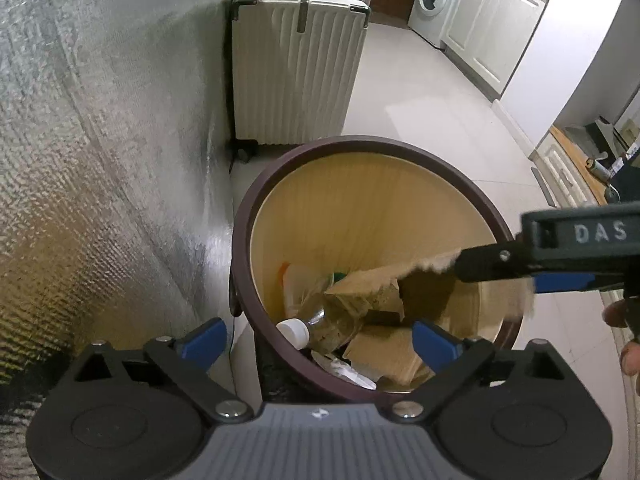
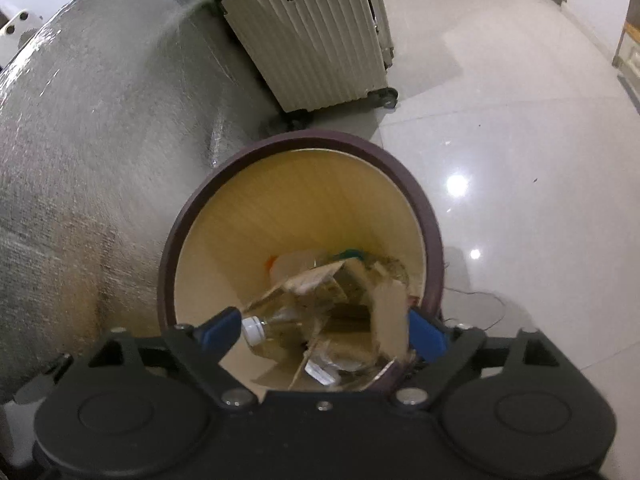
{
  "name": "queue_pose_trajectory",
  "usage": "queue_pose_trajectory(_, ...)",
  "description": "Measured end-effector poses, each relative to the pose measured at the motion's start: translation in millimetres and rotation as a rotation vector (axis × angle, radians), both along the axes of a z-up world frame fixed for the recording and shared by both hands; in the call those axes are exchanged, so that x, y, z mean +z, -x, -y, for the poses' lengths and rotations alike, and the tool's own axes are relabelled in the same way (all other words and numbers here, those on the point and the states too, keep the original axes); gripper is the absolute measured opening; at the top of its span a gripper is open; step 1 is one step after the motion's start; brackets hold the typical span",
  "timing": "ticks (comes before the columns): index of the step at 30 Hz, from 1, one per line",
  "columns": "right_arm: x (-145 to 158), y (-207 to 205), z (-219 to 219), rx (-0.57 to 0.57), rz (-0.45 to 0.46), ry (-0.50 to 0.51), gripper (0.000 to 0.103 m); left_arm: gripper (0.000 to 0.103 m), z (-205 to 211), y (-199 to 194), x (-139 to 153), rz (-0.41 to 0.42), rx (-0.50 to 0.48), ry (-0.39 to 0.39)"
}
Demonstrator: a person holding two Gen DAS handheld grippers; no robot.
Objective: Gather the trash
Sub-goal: 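Open the left tool over the wastebasket while the right tool pushes the box inside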
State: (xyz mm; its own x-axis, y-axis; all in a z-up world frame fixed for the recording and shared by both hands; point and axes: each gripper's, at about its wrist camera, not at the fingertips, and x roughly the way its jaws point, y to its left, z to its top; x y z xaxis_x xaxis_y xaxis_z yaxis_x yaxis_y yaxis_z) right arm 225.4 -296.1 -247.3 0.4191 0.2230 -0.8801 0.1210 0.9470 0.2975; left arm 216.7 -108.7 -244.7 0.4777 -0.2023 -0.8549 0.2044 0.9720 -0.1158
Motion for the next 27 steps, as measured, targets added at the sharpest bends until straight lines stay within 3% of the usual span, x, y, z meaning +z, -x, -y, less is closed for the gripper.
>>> queue_pose_trajectory(2,3.3,1.9,0.0,0.011,0.012,0.02,0.098,0.102,-1.5,0.4,0.1,-0.008,0.007,0.001)
queue_pose_trajectory(6,10.4,5.8,1.5,0.048,0.051,0.075,0.094,0.103,-3.8,5.5,5.1,-0.012,0.015,-0.001)
queue_pose_trajectory(8,10.7,4.2,-0.6,0.092,0.053,0.117,0.077,0.103,-4.2,8.0,6.8,-0.011,0.015,0.0)
queue_pose_trajectory(12,-5.6,-9.7,-9.8,0.181,0.02,0.178,0.063,0.103,-3.9,8.7,6.8,-0.01,0.014,0.006)
queue_pose_trajectory(15,-25.4,-23.4,-22.0,0.225,-0.022,0.23,0.036,0.103,-5.0,6.6,4.3,-0.012,0.02,0.007)
queue_pose_trajectory(16,-30.0,-27.1,-24.5,0.232,-0.028,0.241,0.017,0.103,-5.4,6.4,3.9,-0.013,0.021,0.007)
queue_pose_trajectory(17,-33.2,-30.6,-25.5,0.223,-0.029,0.262,0.005,0.103,-5.9,6.3,3.9,-0.013,0.024,0.008)
queue_pose_trajectory(22,-17.9,-37.6,-19.4,0.092,0.061,0.336,0.003,0.103,-6.4,5.3,0.5,-0.008,0.023,0.011)
queue_pose_trajectory(27,-29.5,-45.7,-33.4,0.102,0.048,0.367,0.004,0.103,-7.1,5.3,-1.7,-0.007,0.026,0.013)
